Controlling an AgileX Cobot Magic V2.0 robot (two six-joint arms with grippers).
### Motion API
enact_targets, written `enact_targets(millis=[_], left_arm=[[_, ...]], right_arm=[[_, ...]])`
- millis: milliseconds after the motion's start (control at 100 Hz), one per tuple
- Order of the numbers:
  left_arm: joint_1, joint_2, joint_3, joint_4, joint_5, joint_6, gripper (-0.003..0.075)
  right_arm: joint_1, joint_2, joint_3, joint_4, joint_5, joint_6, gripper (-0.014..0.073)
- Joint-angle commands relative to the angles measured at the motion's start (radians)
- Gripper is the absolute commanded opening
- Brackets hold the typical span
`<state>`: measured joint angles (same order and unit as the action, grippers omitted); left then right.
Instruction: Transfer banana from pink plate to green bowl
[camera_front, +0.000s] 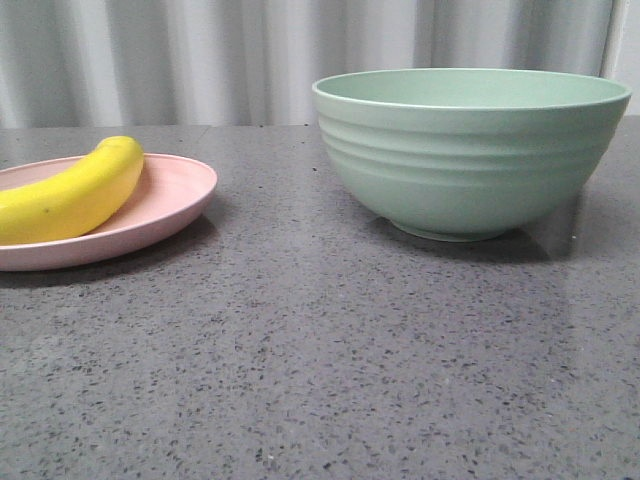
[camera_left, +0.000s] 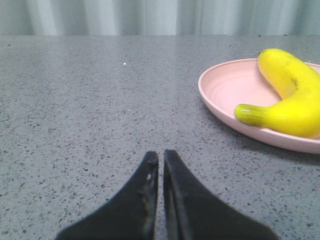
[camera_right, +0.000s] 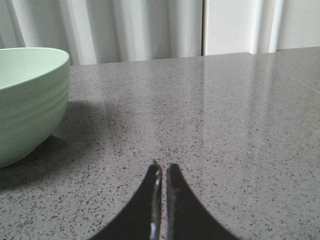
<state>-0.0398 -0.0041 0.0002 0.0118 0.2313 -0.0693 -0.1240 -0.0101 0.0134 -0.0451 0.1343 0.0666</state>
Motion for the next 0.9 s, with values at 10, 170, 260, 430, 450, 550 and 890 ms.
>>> enact_targets(millis=[10, 170, 260, 430, 450, 550, 890], left_arm=[[0.003, -0.032, 0.026, 0.001, -0.085, -0.003, -0.0018], [0.003, -0.032, 0.026, 0.001, -0.089, -0.003, -0.0018], [0.003, -0.032, 0.026, 0.001, -0.089, -0.003, -0.0018], [0.003, -0.032, 0.026, 0.001, -0.089, -0.003, -0.0018], [0.003, -0.032, 0.026, 0.001, -0.089, -0.003, -0.0018], [0.003, -0.032, 0.026, 0.001, -0.089, -0.003, -0.0018], [0.003, -0.032, 0.026, -0.006, -0.096, -0.003, -0.0018]], right_arm=[[-0.007, -0.018, 0.026, -0.013, -0.086, -0.008, -0.0072], [-0.007, -0.018, 0.026, -0.013, -0.086, -0.008, -0.0072], [-0.007, -0.018, 0.026, -0.013, -0.088, -0.008, -0.0072], [-0.007, -0.018, 0.026, -0.013, -0.088, -0.008, -0.0072], [-0.007, -0.018, 0.026, -0.013, -0.088, -0.008, -0.0072], [-0.007, -0.018, 0.026, -0.013, -0.088, -0.008, -0.0072], [-0.007, -0.018, 0.026, -0.013, -0.095, -0.008, -0.0072]])
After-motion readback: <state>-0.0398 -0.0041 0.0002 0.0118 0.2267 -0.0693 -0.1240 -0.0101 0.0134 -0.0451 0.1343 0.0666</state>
